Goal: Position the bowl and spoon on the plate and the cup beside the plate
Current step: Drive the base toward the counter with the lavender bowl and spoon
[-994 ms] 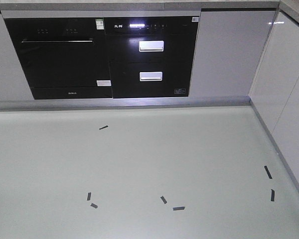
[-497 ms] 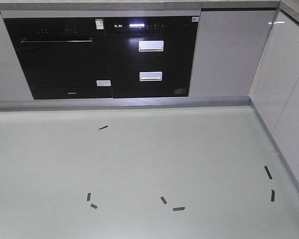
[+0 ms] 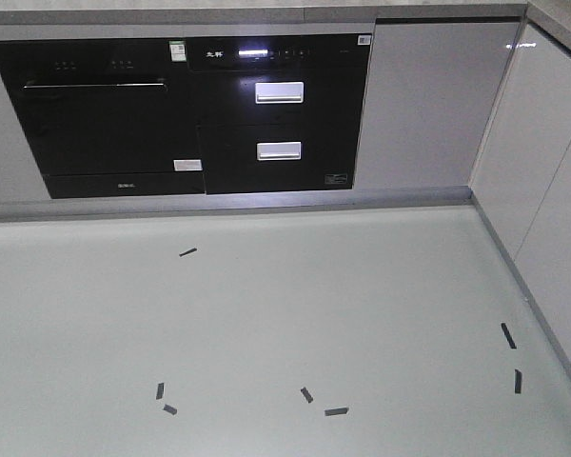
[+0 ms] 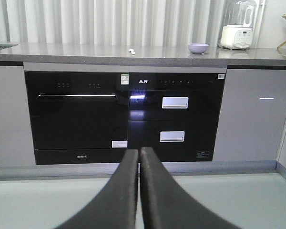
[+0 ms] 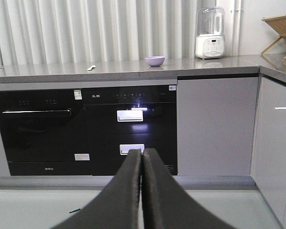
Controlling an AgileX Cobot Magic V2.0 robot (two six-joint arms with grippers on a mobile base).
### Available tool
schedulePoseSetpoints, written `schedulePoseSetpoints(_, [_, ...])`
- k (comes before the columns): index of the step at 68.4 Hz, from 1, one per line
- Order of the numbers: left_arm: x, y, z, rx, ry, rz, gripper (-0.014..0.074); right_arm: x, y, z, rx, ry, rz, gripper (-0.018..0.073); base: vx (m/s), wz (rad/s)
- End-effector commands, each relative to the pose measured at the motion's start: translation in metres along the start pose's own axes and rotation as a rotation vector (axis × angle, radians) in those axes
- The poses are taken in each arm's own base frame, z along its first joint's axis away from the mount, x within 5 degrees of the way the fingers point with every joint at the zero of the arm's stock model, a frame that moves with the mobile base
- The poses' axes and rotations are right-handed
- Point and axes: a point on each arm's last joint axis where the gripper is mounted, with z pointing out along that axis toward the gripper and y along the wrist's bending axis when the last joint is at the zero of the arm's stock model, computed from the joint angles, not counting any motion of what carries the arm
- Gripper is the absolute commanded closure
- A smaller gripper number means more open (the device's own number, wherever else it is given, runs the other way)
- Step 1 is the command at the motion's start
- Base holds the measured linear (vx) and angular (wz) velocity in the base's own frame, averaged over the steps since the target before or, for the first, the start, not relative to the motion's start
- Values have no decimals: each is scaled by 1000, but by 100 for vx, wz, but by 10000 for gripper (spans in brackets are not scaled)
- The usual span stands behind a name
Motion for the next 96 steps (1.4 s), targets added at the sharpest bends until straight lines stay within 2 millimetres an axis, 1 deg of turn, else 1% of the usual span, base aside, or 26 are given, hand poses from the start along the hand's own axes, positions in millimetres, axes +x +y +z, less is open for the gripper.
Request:
schedulePoseSetpoints(1, [-14, -2, -3, 16, -108, -6, 603, -5, 0, 0, 3, -72, -8, 568, 11, -8])
schedulePoseSetpoints(42, [-14, -2, -3, 16, -108, -6, 603, -5, 0, 0, 3, -72, -8, 568, 14, 4])
schedulePoseSetpoints(96, [-14, -2, -3, 16, -108, -6, 603, -5, 0, 0, 3, -72, -8, 568, 23, 0])
